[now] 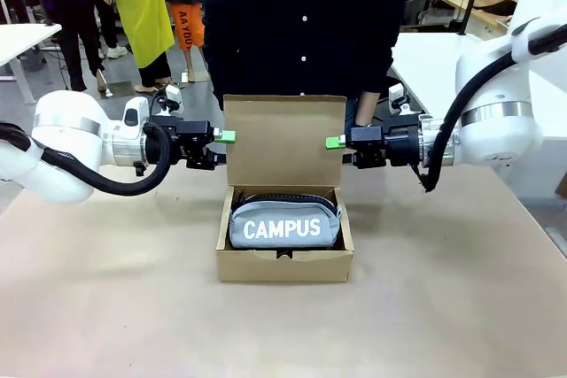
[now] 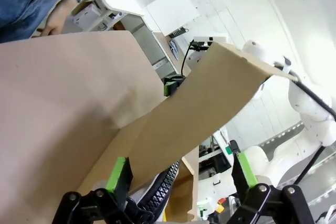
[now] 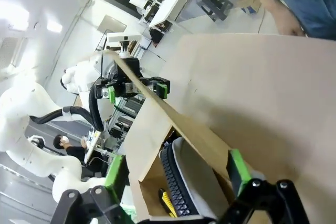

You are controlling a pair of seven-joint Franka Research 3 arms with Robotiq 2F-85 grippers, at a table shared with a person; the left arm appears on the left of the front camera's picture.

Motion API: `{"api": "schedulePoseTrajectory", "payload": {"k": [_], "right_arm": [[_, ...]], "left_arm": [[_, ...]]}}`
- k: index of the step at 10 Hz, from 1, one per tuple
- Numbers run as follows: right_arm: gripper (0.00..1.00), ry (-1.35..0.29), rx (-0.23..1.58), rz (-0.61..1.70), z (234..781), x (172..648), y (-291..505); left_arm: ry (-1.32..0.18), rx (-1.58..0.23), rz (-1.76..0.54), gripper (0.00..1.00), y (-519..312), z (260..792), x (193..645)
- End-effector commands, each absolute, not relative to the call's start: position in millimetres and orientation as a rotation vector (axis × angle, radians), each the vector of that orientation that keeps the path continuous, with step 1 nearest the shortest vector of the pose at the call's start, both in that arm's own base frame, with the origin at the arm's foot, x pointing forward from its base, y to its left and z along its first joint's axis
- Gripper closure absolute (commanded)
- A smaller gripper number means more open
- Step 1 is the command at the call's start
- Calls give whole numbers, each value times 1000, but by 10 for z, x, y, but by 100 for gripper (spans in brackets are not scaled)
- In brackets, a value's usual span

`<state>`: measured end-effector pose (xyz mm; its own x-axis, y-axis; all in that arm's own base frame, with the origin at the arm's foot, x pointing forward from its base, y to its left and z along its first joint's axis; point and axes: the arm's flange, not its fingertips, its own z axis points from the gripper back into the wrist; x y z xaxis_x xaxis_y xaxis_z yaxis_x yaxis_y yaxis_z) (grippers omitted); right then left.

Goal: Pack the items into the box.
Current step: Close the Mailer Box.

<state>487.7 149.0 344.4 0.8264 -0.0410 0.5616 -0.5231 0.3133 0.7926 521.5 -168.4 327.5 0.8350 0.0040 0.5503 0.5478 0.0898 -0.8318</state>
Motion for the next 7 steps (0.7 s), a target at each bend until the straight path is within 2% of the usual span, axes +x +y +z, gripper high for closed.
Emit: {"api": "schedulePoseTrajectory", "payload": {"k": [1,5,7], "right_arm": [[0,-662,1205,456,3545,4597,1577],[0,-791,1155,588,3568,4203,1617],[0,-765,1141,695,3355,4068,1665]], "left_arm": [[-607,-1428,-570,0,-1709,3350,4844],[-819,-1410,-657,0,-1732,3364,4487],[-901,-1383,-720,0,-1729,3275,4362]]}}
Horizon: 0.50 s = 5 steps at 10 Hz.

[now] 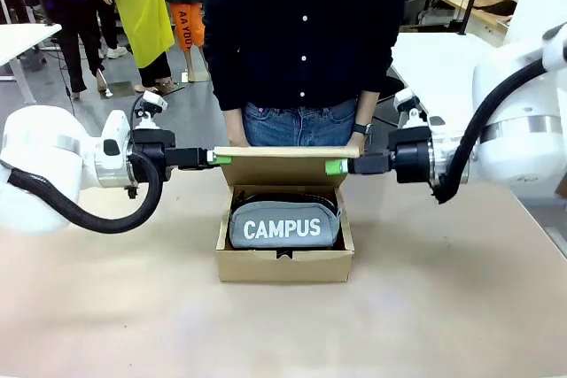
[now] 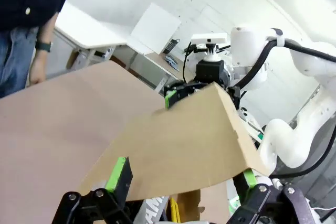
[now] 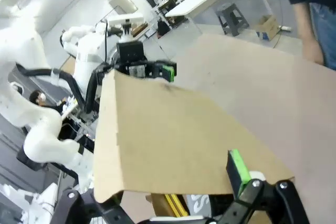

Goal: Pack the items into the box.
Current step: Close the Mailer Box.

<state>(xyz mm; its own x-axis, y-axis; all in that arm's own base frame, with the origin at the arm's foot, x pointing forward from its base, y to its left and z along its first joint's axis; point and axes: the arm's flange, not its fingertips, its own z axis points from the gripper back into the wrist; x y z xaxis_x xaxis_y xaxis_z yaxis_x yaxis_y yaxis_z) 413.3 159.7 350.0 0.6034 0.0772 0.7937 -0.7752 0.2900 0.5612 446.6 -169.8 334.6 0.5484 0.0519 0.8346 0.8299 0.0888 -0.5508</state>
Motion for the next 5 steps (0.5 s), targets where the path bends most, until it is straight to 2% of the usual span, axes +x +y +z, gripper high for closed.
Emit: {"api": "schedulePoseTrajectory", "payload": {"k": [1,5], "right_arm": [[0,-783,1127,707,3257,4013,1673],[0,-963,1146,719,3152,3883,1546]], "left_arm": [[-928,-1363,-746,0,-1745,3209,4322],[-886,-1347,-893,0,-1793,2943,4224]]}}
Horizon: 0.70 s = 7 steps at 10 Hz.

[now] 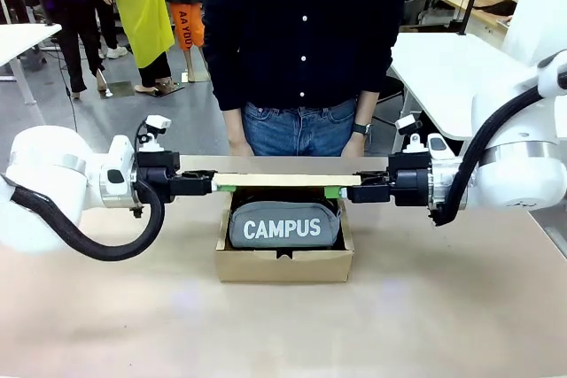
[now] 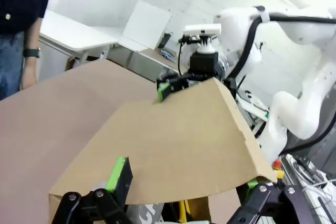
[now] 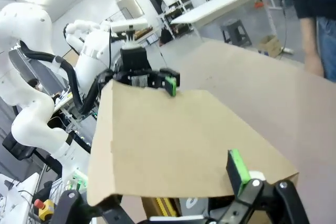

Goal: Pack the items into the box.
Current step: Close the Mailer Box.

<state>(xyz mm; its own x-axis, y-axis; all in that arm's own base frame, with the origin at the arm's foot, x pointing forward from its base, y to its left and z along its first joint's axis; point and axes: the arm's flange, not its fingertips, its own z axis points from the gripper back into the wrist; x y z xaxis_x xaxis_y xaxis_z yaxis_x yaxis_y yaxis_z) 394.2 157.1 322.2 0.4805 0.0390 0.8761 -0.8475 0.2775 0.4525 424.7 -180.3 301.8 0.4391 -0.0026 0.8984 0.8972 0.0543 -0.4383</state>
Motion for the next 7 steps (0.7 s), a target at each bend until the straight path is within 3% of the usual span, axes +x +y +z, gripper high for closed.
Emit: {"api": "schedulePoseTrajectory", "payload": {"k": [1,3,7], "right_arm": [[0,-964,1142,731,3141,3865,1505],[0,-944,1142,765,3134,3781,1287],[0,-1075,1111,667,3279,3447,526]], "left_arm": [[-872,-1344,-915,0,-1760,2902,4206],[-932,-1348,-906,0,-1583,2976,4142],[-1000,-1377,-949,0,-1012,3017,3853]]}}
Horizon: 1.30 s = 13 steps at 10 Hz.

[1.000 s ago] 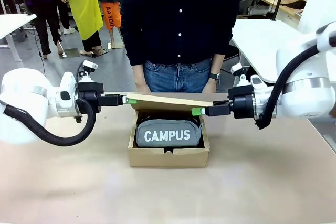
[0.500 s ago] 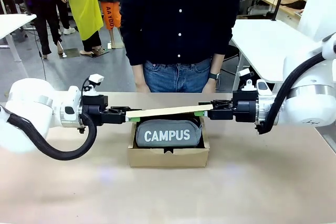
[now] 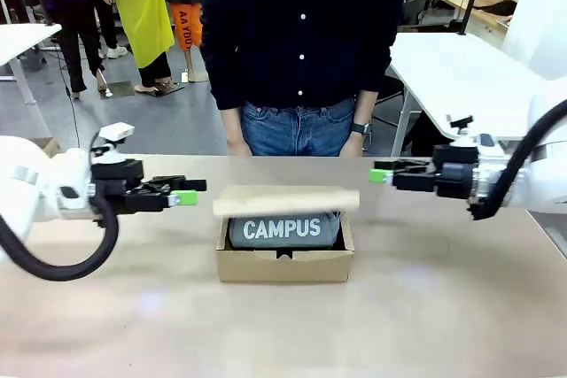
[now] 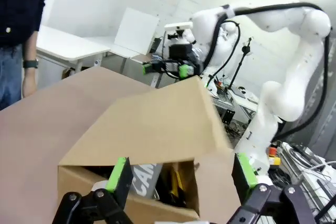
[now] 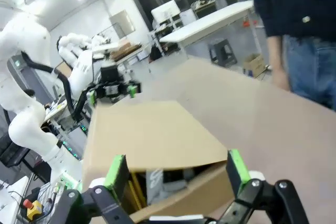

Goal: Pack the items into the box.
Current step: Close the Mailer Box.

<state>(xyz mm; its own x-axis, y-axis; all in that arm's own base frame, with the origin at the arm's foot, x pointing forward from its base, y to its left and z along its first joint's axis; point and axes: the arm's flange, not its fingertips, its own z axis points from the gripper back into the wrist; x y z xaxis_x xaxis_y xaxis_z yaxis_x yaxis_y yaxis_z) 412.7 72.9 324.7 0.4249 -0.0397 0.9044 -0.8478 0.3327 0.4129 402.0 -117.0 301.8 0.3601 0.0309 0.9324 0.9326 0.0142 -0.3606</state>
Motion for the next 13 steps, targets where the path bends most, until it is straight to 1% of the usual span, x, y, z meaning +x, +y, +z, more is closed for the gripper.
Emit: {"api": "schedulePoseTrajectory", "payload": {"k": [1,3,5,7,8,10,11,13], "right_arm": [[0,-1121,1114,638,3334,3397,417],[0,-1162,1155,594,3415,3456,493],[0,-1159,1157,628,3408,3604,845],[0,-1107,1163,707,3349,3681,1178],[0,-1070,1158,741,3297,3708,1318],[0,-984,1158,807,3137,3748,1571],[0,-951,1147,833,3075,3754,1642],[0,-898,1125,900,2982,3732,1657]], "left_arm": [[-1058,-1375,-923,0,-856,3045,3789],[-1181,-1395,-843,0,-722,3139,3752],[-1266,-1386,-815,0,-974,3186,3818],[-1270,-1399,-859,0,-1259,3208,3937],[-1245,-1388,-901,0,-1426,3222,4013],[-1124,-1400,-1018,0,-1817,3194,4171],[-1071,-1362,-1066,0,-1991,3138,4207],[-1015,-1350,-1104,0,-2182,3008,4244]]}}
